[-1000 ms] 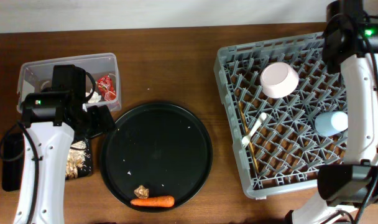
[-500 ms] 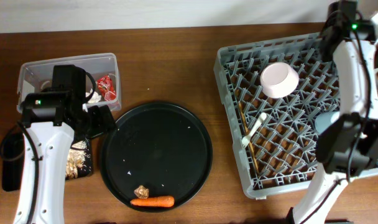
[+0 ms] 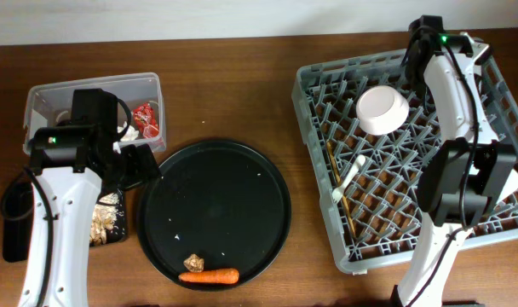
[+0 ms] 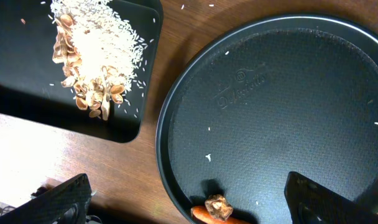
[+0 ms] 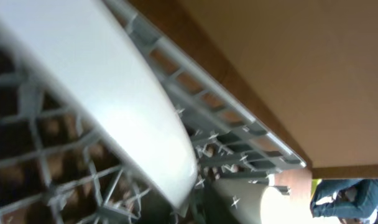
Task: Sort waste into correct bins and load items into the dishwasher rack
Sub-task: 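Reach the left gripper to the carrot and brown scrap on the tray, then grasp the carrot and brown scrap with the left gripper and lift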
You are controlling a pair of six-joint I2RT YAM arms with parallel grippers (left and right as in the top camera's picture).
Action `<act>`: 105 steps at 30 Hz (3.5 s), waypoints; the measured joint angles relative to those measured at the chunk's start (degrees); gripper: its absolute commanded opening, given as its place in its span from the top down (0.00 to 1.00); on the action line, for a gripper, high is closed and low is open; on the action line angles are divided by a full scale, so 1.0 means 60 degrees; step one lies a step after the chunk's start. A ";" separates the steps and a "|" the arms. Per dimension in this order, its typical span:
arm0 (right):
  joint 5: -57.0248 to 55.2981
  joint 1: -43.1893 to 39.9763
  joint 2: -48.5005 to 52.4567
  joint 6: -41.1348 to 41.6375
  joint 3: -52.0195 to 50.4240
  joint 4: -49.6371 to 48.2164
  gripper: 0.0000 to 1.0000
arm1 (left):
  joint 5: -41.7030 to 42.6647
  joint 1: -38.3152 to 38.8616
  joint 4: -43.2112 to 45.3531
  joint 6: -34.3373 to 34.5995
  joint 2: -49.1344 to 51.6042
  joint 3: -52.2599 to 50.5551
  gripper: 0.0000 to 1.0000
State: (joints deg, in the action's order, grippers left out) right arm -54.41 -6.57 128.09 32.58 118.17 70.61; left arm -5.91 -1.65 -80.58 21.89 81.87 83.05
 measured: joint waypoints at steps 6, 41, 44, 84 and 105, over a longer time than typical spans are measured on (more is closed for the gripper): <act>0.0627 0.0091 0.0004 -0.0022 0.0000 0.0674 0.01 | 0.0018 0.0000 0.0007 0.0000 0.0000 0.0000 0.01; 1.1591 0.1949 -0.4444 -0.5723 -0.0237 0.3712 0.01 | 0.3395 0.1708 -0.0029 0.3461 -0.0004 -0.2466 0.01; 1.1591 0.1934 -0.4444 -0.5730 -0.0244 0.3697 0.01 | 0.4051 0.2601 0.0200 0.5042 -0.0004 -0.3632 0.01; 1.1591 0.1934 -0.4441 -0.5763 -0.0554 0.3592 0.01 | 0.0984 0.5552 0.6062 1.0000 -0.0004 -0.7555 0.71; 1.1548 0.1931 -0.4441 -0.5759 -0.0554 0.3595 0.01 | -0.0739 0.0386 0.5850 0.7675 -0.2259 -0.7541 0.70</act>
State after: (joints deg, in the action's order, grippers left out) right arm 14.87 5.02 101.45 -1.98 114.85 92.18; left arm -10.35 0.67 -45.47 67.94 68.31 37.80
